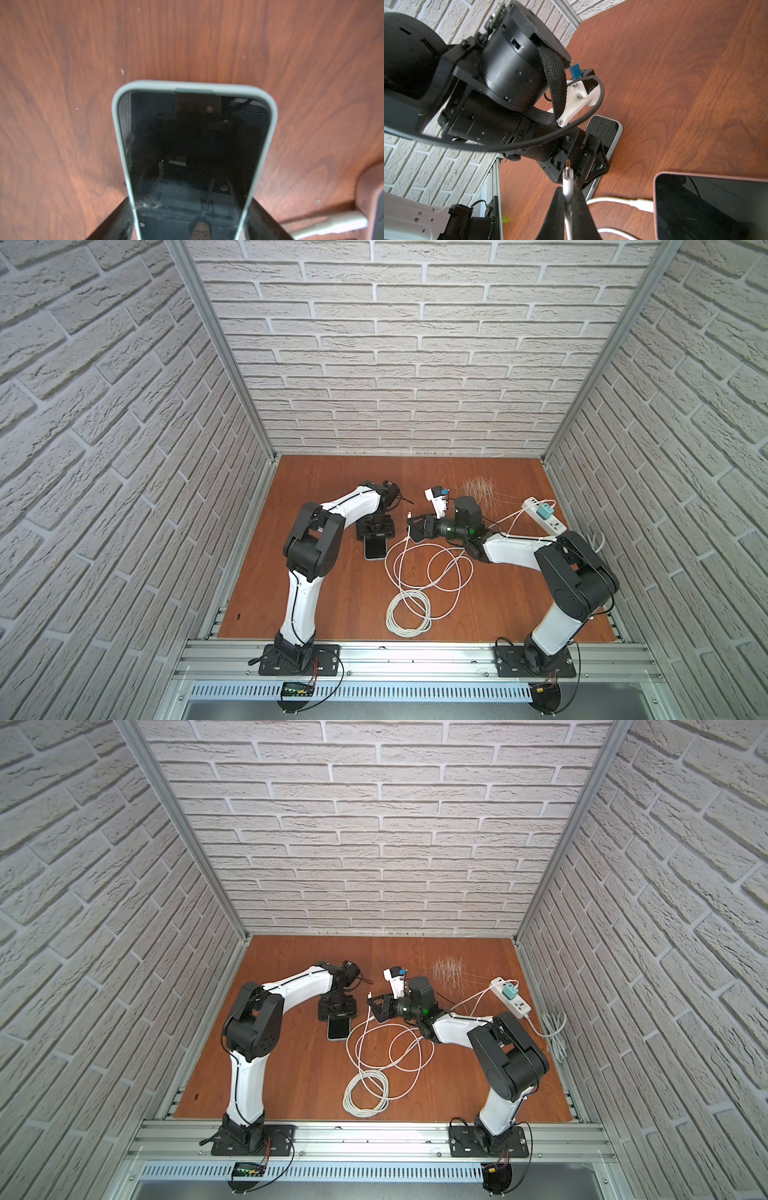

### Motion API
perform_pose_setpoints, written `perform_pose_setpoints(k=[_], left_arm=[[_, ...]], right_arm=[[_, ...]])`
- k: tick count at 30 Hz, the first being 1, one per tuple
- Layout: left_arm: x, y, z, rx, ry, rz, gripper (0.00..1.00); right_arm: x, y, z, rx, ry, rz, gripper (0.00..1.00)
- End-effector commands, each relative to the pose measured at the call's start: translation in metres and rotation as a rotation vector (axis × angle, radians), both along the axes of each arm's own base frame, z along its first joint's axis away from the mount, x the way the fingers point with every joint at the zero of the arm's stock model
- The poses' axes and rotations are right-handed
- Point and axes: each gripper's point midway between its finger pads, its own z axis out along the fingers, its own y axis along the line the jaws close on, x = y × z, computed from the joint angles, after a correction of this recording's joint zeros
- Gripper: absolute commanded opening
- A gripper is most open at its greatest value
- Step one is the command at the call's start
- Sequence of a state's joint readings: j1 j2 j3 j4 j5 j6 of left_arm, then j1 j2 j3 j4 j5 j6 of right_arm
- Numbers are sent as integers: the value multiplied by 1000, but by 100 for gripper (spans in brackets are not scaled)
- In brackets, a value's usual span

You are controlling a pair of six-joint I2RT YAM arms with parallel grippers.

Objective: Plug the charging cable into the phone
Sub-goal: Pick up the phone at the center of the board.

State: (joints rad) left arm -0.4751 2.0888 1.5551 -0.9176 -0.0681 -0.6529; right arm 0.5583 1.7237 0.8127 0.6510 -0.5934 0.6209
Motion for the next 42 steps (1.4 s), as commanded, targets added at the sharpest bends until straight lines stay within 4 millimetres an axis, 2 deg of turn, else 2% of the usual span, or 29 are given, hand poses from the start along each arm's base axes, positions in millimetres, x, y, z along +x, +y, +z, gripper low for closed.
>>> perform_pose_setpoints(k=[1, 6, 11, 15, 18, 22, 29, 42], left_arm=[[12, 20, 17, 62, -100, 28, 32], [36, 33, 60, 13, -247, 122, 30], [59, 46, 111, -68, -384, 252, 29], [72, 47, 145, -136, -473, 319, 29], [76, 42, 162, -182, -510, 337, 29], [71, 30, 173, -203, -526, 313, 29], [59, 12, 186, -281, -563, 287, 29], [49, -4, 189, -318, -532, 223, 28]], right_arm=[[-4, 3, 23, 36, -74, 14, 3], [-15, 7, 33, 43, -127, 43, 3], [-32, 17, 43, 44, -177, 102, 3], [-47, 30, 44, 45, -190, 170, 3], [-57, 44, 40, 28, -180, 231, 3], [-64, 57, 30, 0, -159, 290, 3], [-65, 73, 19, 32, -65, 361, 3], [-57, 75, 11, 7, -52, 349, 3]])
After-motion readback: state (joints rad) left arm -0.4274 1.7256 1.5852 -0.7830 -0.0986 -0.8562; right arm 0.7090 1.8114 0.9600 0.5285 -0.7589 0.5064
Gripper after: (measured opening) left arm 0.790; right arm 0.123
